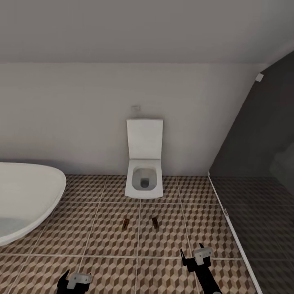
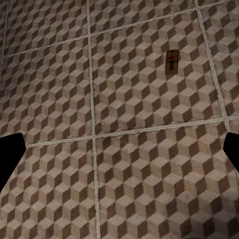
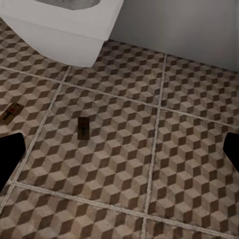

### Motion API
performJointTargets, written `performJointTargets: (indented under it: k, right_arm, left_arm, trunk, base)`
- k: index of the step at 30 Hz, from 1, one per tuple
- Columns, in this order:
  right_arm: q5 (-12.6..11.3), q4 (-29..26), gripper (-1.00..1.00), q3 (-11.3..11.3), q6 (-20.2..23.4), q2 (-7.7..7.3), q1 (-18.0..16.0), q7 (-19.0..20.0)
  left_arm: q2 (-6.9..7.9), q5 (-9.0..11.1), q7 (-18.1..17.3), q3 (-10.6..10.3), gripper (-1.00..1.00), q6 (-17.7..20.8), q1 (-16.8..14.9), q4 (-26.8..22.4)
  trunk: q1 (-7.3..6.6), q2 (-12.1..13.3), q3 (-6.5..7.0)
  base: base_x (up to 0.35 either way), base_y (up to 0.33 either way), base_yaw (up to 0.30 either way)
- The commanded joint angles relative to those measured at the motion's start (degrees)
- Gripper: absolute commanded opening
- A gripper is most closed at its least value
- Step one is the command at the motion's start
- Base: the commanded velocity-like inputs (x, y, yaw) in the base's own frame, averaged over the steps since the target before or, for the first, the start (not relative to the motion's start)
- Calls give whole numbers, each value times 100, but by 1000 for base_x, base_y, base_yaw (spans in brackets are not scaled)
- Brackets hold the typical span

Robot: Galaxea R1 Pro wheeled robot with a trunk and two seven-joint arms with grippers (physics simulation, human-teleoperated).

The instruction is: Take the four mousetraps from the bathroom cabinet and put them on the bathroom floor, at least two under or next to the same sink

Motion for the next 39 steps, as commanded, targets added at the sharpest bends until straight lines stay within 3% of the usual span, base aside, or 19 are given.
performJointTargets:
  k: [1, 39]
  right_arm:
    - [47, 7, 100, 19, -7, 1, -5, -59]
    - [47, 7, 100, 19, -6, 1, -5, -59]
  left_arm:
    - [-3, -12, 43, -48, 100, -17, -6, 12]
    - [-12, -12, 45, -48, 100, -8, -3, 12]
  trunk:
    - [3, -10, 0]
    - [3, -10, 353]
  base:
    - [0, 0, 0]
    - [0, 0, 0]
